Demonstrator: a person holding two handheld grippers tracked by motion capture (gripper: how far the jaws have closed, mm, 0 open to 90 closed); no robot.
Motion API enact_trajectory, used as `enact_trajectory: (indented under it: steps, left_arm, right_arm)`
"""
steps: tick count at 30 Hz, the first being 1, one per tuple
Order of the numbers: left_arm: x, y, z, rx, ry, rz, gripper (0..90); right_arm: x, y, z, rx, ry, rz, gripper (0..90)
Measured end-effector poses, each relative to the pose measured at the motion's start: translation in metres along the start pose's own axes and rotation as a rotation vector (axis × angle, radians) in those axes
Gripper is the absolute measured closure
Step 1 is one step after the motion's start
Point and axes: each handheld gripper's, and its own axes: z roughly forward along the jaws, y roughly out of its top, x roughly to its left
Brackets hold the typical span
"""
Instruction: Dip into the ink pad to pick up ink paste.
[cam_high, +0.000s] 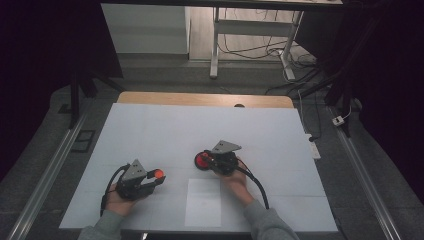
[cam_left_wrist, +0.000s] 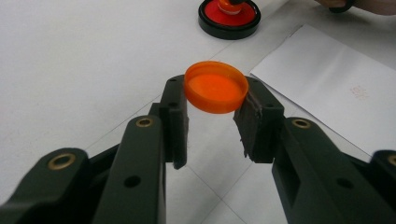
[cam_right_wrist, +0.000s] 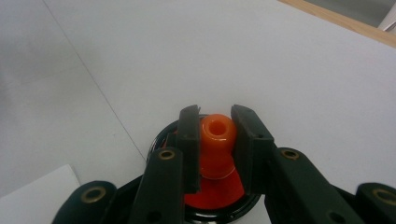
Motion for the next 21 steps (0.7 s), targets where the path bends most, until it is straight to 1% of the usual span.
enact_trajectory:
  steps: [2,5,21]
  left_arm:
    - [-0.0001,0.0000,0.0001,0.000,0.000,0.000,64.8]
    - [-0.0007,0.0001,0.0002,0.001,0.000,0.003,64.8]
    - [-0.0004,0.0001,-0.0003,0.000,0.002,0.001,64.8]
  right_arm:
    - [0.0007,-0.0009,0.0000,-0.007,-0.001,-0.004,73.1]
    - [0.0011,-0.0008,-0.0002,-0.003,-0.004,-0.010,73.2]
    - [0.0009,-0.0017,0.0001,-0.012,-0.004,0.010,73.1]
